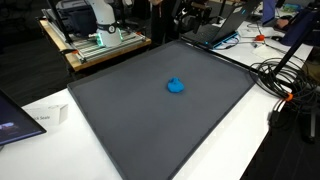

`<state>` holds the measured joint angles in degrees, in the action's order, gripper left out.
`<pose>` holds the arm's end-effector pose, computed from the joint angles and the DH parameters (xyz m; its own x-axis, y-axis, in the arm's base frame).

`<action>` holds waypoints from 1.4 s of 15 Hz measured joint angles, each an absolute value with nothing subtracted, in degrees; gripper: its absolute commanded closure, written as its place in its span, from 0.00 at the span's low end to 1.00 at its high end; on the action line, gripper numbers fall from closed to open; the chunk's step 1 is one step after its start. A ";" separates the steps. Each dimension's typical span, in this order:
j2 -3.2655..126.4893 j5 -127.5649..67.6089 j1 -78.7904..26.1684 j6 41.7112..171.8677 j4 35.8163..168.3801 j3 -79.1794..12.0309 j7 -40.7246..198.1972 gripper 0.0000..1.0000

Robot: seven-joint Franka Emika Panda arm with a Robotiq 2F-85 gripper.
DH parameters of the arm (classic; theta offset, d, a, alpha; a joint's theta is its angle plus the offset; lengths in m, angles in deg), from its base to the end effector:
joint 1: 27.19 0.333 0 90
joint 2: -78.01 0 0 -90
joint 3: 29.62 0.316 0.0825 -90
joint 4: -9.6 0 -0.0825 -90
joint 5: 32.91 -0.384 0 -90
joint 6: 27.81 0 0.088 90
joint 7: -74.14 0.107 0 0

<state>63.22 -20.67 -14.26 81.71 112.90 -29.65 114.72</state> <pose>0.5979 0.1214 0.3920 0.9226 -0.3857 0.0035 -0.3748 -0.8946 0.2435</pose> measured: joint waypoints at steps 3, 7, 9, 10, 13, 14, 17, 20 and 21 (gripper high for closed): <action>60.01 -17.44 -12.78 78.13 108.11 -29.27 122.62 0.00; 53.61 -16.15 -11.06 73.50 101.46 -29.22 131.07 0.00; 49.93 -15.90 -10.33 70.80 97.64 -29.30 135.06 0.00; 48.05 -15.70 -9.96 69.54 95.65 -29.44 137.09 0.00; 43.14 -14.98 -9.10 66.44 90.40 -29.92 140.56 0.00; 42.29 -14.90 -9.01 66.14 89.48 -30.00 140.91 0.00; 41.76 -14.84 -8.98 65.77 88.45 -30.14 141.07 0.00; 41.76 -14.84 -8.98 65.70 88.22 -30.15 141.07 0.00; 41.67 -14.87 -8.98 65.46 88.17 -30.14 141.12 0.00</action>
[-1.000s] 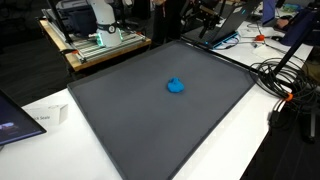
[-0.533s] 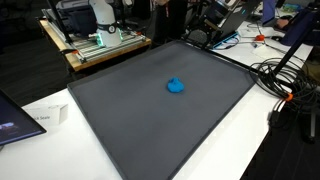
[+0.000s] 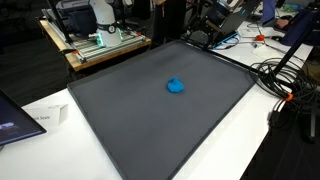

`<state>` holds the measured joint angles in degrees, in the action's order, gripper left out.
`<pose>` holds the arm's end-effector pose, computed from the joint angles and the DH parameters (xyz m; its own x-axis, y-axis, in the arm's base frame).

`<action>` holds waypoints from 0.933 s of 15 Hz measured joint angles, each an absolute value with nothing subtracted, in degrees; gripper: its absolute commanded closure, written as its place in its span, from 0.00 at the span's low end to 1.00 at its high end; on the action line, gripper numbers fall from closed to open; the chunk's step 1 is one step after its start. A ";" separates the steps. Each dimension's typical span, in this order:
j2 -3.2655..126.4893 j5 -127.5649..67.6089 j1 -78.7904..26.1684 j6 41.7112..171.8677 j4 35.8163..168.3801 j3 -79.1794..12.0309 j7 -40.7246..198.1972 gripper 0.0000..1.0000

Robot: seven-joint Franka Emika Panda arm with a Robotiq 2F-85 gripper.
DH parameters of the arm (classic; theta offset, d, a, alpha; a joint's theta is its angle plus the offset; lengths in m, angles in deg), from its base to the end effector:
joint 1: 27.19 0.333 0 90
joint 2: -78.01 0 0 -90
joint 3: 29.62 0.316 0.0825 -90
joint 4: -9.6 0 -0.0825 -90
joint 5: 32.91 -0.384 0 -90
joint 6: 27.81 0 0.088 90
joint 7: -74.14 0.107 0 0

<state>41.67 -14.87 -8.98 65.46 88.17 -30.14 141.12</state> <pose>0.6583 0.1781 0.3246 0.7251 -0.6785 0.1180 -0.6472 -0.6127 0.4536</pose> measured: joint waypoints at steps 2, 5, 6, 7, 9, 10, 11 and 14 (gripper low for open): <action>41.01 -14.94 -8.89 63.60 87.25 -30.11 141.76 0.00; 38.95 -14.95 -8.23 58.50 83.95 -30.11 143.88 0.00; 38.12 -14.95 -7.93 56.98 82.64 -30.11 144.57 0.00; 37.27 -14.94 -7.61 56.27 81.42 -30.11 145.45 0.00; 35.40 -14.94 -7.03 55.62 78.95 -30.12 147.32 0.00; 34.43 -14.94 -6.79 55.58 77.77 -30.12 148.32 0.00; 33.39 -14.95 -6.56 55.58 76.55 -30.12 149.36 0.00; 29.96 -14.94 -5.90 55.57 73.03 -30.40 152.98 0.00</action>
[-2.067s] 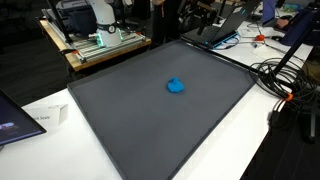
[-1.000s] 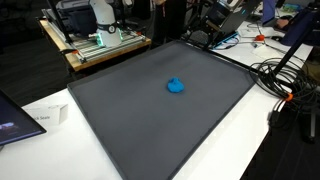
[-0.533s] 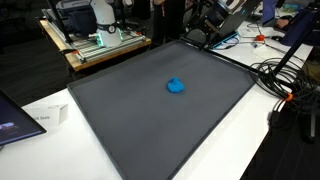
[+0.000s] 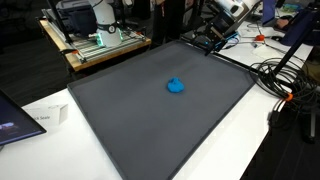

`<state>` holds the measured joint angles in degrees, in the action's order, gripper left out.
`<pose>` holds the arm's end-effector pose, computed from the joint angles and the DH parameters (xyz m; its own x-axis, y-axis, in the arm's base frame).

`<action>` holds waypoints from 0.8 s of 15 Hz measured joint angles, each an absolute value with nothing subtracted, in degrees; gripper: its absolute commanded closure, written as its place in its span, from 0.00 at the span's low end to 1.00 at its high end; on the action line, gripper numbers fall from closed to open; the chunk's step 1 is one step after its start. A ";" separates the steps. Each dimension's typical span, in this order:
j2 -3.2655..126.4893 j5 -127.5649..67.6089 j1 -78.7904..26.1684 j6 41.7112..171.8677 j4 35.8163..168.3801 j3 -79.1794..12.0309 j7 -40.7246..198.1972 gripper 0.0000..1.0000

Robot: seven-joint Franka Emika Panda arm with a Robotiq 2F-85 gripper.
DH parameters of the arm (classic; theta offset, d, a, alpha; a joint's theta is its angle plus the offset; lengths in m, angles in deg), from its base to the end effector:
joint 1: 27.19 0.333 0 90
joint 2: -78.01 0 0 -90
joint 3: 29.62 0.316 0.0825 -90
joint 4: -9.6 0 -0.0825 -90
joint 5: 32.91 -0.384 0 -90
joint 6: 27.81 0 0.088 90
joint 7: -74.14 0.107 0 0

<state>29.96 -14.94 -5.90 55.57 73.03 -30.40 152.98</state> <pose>0.6740 0.2167 0.2889 0.5963 -0.7772 0.2010 -0.7396 -0.4345 0.5140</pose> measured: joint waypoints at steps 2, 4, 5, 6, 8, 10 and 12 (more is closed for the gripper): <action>27.53 -14.94 -5.60 55.50 70.77 -30.65 155.29 0.00; 24.97 -14.95 -5.37 54.83 68.54 -30.99 157.42 0.00; 23.67 -14.95 -5.27 54.36 67.37 -31.16 158.36 0.00; 22.42 -14.95 -5.19 53.86 66.22 -31.35 159.31 0.00; 20.11 -14.95 -5.08 52.50 63.89 -31.73 160.62 0.00; 18.22 -14.95 -5.05 51.55 61.80 -32.06 161.20 0.00; 17.19 -14.94 -5.18 51.50 60.49 -32.13 161.11 0.00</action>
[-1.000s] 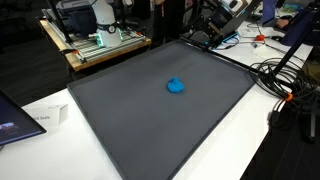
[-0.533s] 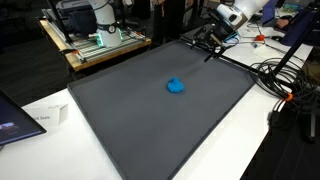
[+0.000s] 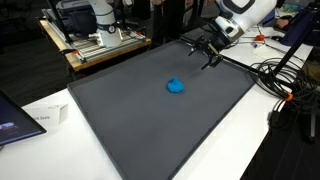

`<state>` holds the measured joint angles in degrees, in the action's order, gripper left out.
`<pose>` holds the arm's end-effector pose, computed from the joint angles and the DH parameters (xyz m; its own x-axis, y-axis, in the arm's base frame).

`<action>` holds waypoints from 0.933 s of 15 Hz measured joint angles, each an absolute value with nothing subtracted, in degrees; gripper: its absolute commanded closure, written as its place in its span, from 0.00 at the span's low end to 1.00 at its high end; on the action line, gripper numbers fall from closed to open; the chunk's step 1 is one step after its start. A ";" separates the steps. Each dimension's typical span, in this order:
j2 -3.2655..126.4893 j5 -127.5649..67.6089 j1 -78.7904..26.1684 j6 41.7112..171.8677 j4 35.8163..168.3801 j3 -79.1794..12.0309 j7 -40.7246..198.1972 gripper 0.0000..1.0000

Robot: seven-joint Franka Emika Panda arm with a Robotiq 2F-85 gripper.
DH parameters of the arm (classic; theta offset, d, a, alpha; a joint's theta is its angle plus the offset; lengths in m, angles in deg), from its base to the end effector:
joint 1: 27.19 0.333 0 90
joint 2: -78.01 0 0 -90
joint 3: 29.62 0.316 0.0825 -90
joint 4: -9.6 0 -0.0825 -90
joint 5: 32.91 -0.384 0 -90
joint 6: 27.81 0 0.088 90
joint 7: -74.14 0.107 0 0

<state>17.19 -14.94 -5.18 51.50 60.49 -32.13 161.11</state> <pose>0.6904 0.2173 0.2195 0.4827 -0.8247 0.2947 -0.7957 -0.2726 0.5408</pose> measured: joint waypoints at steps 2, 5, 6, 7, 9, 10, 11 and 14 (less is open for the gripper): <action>17.05 -14.94 -5.48 51.52 60.01 -32.13 160.39 0.00; 17.20 -14.94 -6.62 52.04 59.91 -32.15 157.67 0.00; 17.26 -14.92 -7.15 52.86 59.93 -32.15 156.23 0.00; 17.30 -14.92 -7.81 53.81 59.96 -32.15 154.69 0.00; 17.34 -14.92 -9.19 55.64 60.08 -32.15 151.95 0.00; 17.35 -14.92 -9.87 56.50 60.22 -32.14 150.58 0.00; 17.36 -14.92 -10.54 57.19 60.40 -32.13 149.19 0.00; 17.37 -14.97 -12.68 57.63 60.73 -31.95 143.84 0.00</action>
